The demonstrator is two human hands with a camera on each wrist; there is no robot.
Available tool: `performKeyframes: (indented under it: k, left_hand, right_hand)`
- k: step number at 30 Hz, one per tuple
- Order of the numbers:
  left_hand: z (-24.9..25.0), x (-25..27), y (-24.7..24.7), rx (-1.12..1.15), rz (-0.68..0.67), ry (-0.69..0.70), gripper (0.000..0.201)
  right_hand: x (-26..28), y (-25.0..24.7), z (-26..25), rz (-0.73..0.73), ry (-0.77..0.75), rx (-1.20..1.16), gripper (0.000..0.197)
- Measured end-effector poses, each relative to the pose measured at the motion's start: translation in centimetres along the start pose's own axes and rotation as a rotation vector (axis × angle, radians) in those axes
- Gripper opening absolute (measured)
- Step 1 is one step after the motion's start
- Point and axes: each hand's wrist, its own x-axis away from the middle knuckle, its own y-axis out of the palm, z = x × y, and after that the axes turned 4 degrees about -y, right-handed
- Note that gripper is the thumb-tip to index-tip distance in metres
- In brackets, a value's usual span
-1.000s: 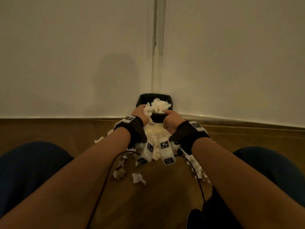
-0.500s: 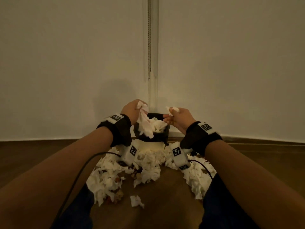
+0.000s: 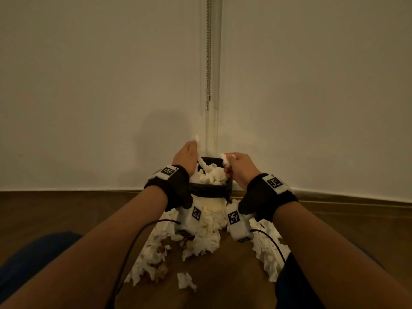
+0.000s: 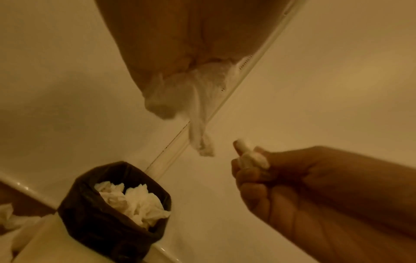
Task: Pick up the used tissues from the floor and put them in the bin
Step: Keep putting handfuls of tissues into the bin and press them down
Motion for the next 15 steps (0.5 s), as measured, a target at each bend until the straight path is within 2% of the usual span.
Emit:
performKeyframes:
  k: [3,6,9,11,15]
  left_hand:
    - [0.2,-0.3,0.4,0.044,0.011,-0.022,0.029]
    - [0.2,-0.9,0.8,0.153,-0.002,-0.087,0.038]
    - [-0.5,-1.6,0.9,0.296,-0.055,-0.071,0.045]
    - [-0.9,-2.3,0.8,0.318,-0.043,-0.077,0.049]
    - [-1.9,-3.9,1.2,0.364,-0.033,-0.105,0.035]
  right_hand:
    - [-1.3,-0.3,0.6,0.060,-0.013,0.109,0.032]
    - [-2.9,-0.2,1.4,0.105,-0.014,0.148,0.034]
    - [-4.3,0.2,2.1,0.102,0.012,0.156,0.034]
    - [-5.2,0.4,2.6,0.111,0.027,0.176,0.032]
    - [-6.5,0.7,3.4,0.138,0.036,0.078,0.024]
